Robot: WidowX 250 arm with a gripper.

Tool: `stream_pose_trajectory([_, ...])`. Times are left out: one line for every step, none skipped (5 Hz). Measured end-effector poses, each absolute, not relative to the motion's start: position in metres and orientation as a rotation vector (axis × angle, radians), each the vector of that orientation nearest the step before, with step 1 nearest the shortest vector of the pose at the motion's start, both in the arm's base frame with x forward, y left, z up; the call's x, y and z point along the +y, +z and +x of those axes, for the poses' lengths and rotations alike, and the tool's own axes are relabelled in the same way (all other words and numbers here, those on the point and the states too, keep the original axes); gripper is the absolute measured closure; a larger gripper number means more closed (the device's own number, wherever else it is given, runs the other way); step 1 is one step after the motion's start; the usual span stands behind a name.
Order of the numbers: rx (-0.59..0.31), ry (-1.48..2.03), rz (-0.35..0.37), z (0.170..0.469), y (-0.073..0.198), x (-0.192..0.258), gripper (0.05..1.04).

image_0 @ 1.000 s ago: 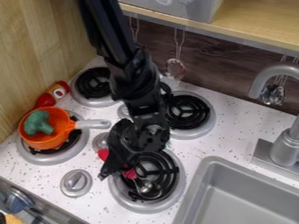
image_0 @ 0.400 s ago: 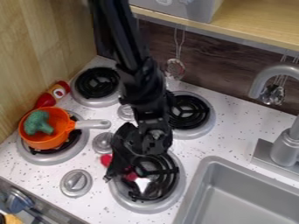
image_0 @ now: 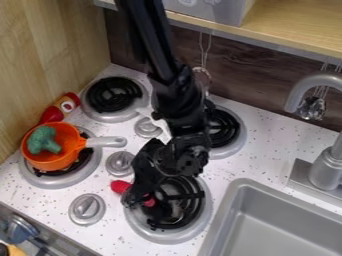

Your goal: Put the red spoon on top of the right bottom burner

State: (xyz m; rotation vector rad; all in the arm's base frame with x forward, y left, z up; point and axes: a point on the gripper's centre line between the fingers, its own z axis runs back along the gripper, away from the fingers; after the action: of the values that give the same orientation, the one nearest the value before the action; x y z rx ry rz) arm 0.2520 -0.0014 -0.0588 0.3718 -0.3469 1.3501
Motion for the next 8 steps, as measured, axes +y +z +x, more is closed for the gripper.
stream_pose_trajectory([-0.371, 1.328, 0.386, 0.261, -0.041, -0.002, 0.087])
stream_pose_trajectory([-0.348, 1.181, 0.397, 0.265, -0.027, -0.004, 0.087])
stream_pose_trajectory([-0.427, 0.936, 0.327, 0.276, -0.021, -0.013, 0.087])
stream_pose_trajectory([-0.381, 0.706, 0.269, 0.288, -0.022, -0.015, 0.087])
stream_pose_trajectory([-0.360, 0.469, 0.209, 0.303, -0.023, -0.012, 0.087])
stream_pose_trajectory([-0.314, 0.276, 0.122, 0.325, -0.014, -0.014, 0.087])
stream_pose_trajectory([-0.317, 0.108, 0.111, 0.343, -0.017, -0.013, 0.087])
stream_pose_trajectory([-0.310, 0.002, 0.120, 0.357, -0.016, -0.015, 0.087])
